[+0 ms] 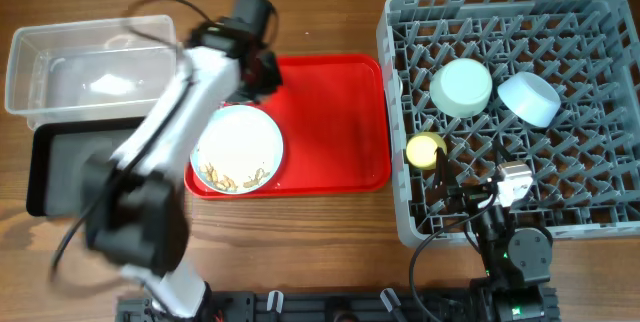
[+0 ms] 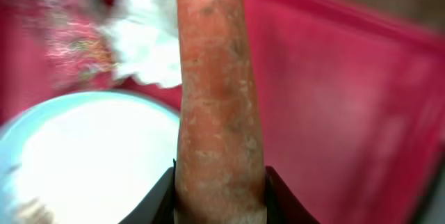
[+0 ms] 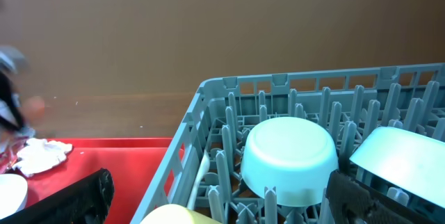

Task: Sort waste into correct bins and load items into the dishwasher rack
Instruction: 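Grasp the carrot with the left gripper and drop it on the black tray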

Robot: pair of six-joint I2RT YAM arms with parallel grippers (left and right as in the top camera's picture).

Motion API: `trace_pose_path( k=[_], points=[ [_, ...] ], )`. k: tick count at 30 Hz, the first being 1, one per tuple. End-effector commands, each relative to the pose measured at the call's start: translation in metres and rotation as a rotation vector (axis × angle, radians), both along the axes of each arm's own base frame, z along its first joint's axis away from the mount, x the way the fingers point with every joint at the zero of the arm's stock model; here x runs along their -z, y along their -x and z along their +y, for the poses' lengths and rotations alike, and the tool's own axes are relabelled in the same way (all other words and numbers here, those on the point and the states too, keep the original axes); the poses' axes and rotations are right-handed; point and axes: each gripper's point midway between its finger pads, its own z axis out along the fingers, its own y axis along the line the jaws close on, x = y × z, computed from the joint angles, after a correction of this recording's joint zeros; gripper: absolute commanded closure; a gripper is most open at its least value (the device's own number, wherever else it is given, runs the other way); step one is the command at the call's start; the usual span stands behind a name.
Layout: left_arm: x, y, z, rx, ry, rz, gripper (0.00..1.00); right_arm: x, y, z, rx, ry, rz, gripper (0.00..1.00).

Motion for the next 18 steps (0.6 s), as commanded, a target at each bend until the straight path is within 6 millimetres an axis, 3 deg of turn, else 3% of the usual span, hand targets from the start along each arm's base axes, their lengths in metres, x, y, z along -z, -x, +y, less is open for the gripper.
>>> trace_pose_path(
  k=[1, 4, 5, 7, 8, 12, 13, 15, 16, 17, 18],
  points=[
    [-0.089, 0.038, 0.094, -0.419, -0.064, -0.119, 0.83, -0.002, 0.000, 0.000, -0.002, -0.018, -0.010, 0.00],
    [-0.089, 0.086, 0.162, -0.673, -0.168, -0.027, 0.83, -0.002, 0.000, 0.000, -0.002, -0.019, -0.010, 0.00],
    [-0.075, 0.111, 0.191, -0.792, -0.201, 0.053, 0.83, -0.002, 0.000, 0.000, -0.002, -0.019, -0.010, 0.00],
    [-0.048, 0.134, 0.218, -0.901, -0.213, 0.138, 0.83, -0.002, 0.000, 0.000, -0.002, -0.019, -0.010, 0.00],
    [-0.025, 0.144, 0.234, -0.973, -0.199, 0.171, 0.78, -0.002, 0.000, 0.000, -0.002, -0.018, -0.010, 0.00],
    [0.023, 0.158, 0.246, -1.088, -0.043, 0.218, 0.67, -0.002, 0.000, 0.000, -0.002, -0.019, -0.010, 0.00],
    [0.027, 0.160, 0.248, -1.104, -0.027, 0.221, 0.64, -0.002, 0.000, 0.000, -0.002, -0.019, -0.010, 0.00],
    [0.025, 0.155, 0.243, -1.066, 0.038, 0.220, 0.37, -0.002, 0.000, 0.000, -0.002, -0.019, -0.010, 0.00],
    [0.021, 0.148, 0.234, -1.004, 0.097, 0.215, 0.32, -0.002, 0.000, 0.000, -0.002, -0.019, -0.010, 0.00],
    [0.015, 0.141, 0.226, -0.949, 0.145, 0.202, 0.13, -0.002, 0.000, 0.000, -0.002, -0.019, -0.010, 0.00],
    [0.005, 0.136, 0.221, -0.914, 0.158, 0.183, 0.00, -0.002, 0.000, 0.000, -0.002, -0.019, -0.010, 0.00]
  ],
)
